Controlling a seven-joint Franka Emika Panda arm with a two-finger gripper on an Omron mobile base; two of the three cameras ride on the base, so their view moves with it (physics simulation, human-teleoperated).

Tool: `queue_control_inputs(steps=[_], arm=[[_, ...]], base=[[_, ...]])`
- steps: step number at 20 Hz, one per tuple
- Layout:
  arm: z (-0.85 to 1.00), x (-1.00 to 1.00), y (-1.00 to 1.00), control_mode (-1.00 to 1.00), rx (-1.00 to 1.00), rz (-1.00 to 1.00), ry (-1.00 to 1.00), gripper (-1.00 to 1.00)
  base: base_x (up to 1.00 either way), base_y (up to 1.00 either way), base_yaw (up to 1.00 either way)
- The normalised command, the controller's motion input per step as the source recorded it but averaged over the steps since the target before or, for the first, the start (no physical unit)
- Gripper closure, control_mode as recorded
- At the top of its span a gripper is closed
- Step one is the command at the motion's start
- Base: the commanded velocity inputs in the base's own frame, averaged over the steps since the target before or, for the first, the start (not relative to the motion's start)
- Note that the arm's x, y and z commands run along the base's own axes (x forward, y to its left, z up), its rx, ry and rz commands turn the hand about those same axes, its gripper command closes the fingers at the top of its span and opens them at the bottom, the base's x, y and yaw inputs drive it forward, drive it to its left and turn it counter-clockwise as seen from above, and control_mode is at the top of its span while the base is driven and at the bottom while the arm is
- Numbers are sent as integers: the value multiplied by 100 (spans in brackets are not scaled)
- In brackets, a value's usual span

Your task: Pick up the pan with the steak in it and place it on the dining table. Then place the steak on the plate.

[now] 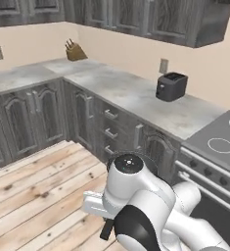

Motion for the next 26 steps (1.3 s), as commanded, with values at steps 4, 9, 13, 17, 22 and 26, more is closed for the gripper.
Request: queue_control_inputs(steps=[4,9,13,17,22,26], arm=[[0,0,0,100,0,0,0,100],[0,0,0,100,0,0,0,100],[0,0,0,100,0,0,0,100],[0,0,0,100,0,0,0,100],[0,0,0,100,0,0,0,100],[0,0,0,100,0,0,0,100]], base=[[0,0,50],[0,0,50],[0,0,50],[0,0,50],[0,0,50],[0,0,50]])
